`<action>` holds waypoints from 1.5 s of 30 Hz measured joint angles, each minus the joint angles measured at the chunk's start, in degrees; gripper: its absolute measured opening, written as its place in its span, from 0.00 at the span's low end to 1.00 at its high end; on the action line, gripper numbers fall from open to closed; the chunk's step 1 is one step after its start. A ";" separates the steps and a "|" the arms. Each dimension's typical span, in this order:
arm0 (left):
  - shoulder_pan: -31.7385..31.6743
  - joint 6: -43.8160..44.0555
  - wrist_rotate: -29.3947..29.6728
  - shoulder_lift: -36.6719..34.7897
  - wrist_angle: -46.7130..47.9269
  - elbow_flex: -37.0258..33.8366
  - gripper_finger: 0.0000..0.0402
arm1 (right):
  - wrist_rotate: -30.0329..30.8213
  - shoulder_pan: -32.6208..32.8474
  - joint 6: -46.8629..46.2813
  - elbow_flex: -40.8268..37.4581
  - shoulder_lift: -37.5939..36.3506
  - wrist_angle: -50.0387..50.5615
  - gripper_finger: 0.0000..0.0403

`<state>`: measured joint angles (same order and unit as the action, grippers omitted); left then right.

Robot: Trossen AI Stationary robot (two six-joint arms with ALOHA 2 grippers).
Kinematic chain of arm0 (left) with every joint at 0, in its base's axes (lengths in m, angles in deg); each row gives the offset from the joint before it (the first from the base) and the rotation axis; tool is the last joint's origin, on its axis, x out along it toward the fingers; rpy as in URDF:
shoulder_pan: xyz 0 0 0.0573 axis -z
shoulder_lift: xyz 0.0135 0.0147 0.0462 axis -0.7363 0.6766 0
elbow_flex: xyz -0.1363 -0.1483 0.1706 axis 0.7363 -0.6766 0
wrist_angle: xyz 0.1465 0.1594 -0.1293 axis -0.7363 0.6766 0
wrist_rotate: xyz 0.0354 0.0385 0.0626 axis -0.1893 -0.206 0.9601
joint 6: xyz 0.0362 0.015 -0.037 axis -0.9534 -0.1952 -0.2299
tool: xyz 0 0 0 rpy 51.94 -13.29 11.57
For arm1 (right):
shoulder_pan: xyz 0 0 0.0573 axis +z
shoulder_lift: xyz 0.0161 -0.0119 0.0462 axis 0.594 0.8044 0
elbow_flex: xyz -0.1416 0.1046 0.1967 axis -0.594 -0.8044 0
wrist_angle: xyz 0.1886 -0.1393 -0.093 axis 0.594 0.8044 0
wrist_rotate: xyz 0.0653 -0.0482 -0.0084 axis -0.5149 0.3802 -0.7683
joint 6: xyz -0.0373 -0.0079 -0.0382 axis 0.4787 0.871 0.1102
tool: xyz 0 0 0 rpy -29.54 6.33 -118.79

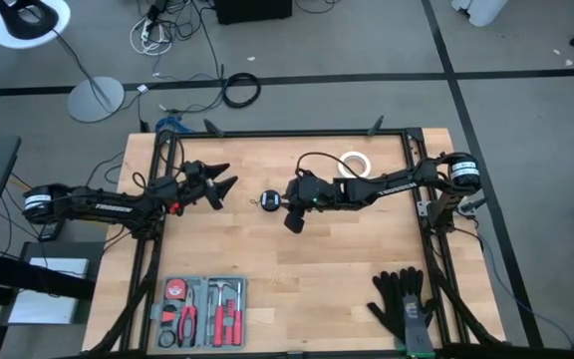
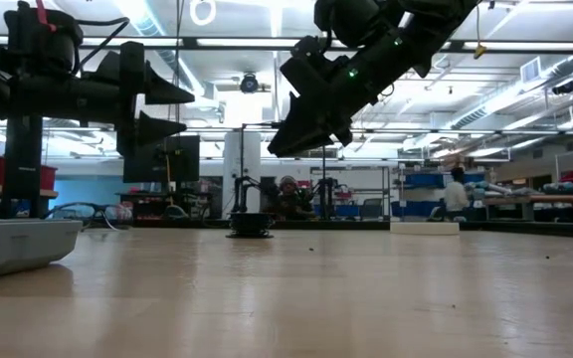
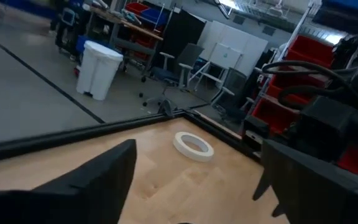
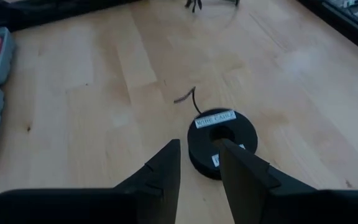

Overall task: Coil cords
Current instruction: Uncoil the black wire from the black spool

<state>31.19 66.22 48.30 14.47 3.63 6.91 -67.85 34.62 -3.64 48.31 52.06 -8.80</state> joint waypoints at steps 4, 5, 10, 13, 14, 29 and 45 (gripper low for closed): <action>0.00 0.93 -1.54 0.00 -0.91 0.00 0.91 | 0.02 0.00 0.02 0.00 0.02 -1.29 0.28; 0.00 0.83 -1.66 0.00 -1.87 0.00 0.91 | 0.02 0.00 0.04 0.00 0.04 -2.27 0.28; 0.00 1.76 -3.60 -0.02 -0.13 1.51 0.91 | 0.02 0.00 0.04 0.00 0.04 -5.86 0.27; -0.26 0.57 -5.12 -0.02 7.41 5.23 0.91 | 0.02 0.00 0.04 0.02 0.04 -8.13 0.27; -0.43 -0.06 -5.27 -0.01 11.83 7.02 0.91 | 0.02 0.00 0.06 0.02 0.04 -8.41 0.27; -4.37 -15.94 -9.77 10.03 53.46 31.74 0.91 | 0.02 0.11 0.96 0.09 1.15 -9.36 0.27; -4.39 -12.96 -9.14 9.37 52.06 27.04 0.91 | 9.55 2.75 11.86 9.83 20.39 -10.95 0.30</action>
<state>26.80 53.26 39.15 23.84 55.69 33.95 -58.30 37.37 8.22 58.14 72.45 -19.75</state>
